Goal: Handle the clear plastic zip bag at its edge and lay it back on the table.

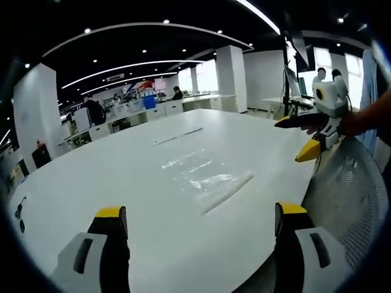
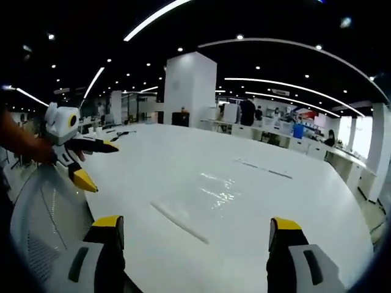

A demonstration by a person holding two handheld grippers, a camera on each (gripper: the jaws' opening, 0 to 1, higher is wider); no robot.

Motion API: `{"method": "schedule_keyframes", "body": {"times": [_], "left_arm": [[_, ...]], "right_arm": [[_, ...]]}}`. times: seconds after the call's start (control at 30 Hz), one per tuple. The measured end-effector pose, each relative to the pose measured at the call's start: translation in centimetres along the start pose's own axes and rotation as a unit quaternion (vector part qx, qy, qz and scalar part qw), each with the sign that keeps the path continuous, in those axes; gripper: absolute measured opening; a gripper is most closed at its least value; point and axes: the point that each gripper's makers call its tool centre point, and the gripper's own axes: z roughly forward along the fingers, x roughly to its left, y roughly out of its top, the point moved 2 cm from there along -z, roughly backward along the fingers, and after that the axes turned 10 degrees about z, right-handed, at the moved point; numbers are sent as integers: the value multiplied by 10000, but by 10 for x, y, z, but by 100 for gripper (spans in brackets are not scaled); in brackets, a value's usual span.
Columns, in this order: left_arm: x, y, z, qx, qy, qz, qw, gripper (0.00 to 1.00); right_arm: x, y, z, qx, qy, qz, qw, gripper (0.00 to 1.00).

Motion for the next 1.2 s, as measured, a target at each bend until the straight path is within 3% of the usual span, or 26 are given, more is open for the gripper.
{"method": "schedule_keyframes", "body": {"times": [0.43,0.8,1.0,1.2], "left_arm": [[-4,-4,2,-160,24,223,9996,99],[3,-3,1,-242,263,-6,9994,99],[2,-6,1,-156,291,52,9994,99],[2,-5,1,-164,315,93,9993,99]], "right_arm": [[4,3,-1,-279,-39,14,9996,100],[-1,0,-2,-285,-164,137,9994,99],[1,-5,1,-148,-149,36,9998,99],[-2,-2,1,-230,-211,-46,9995,100]]}}
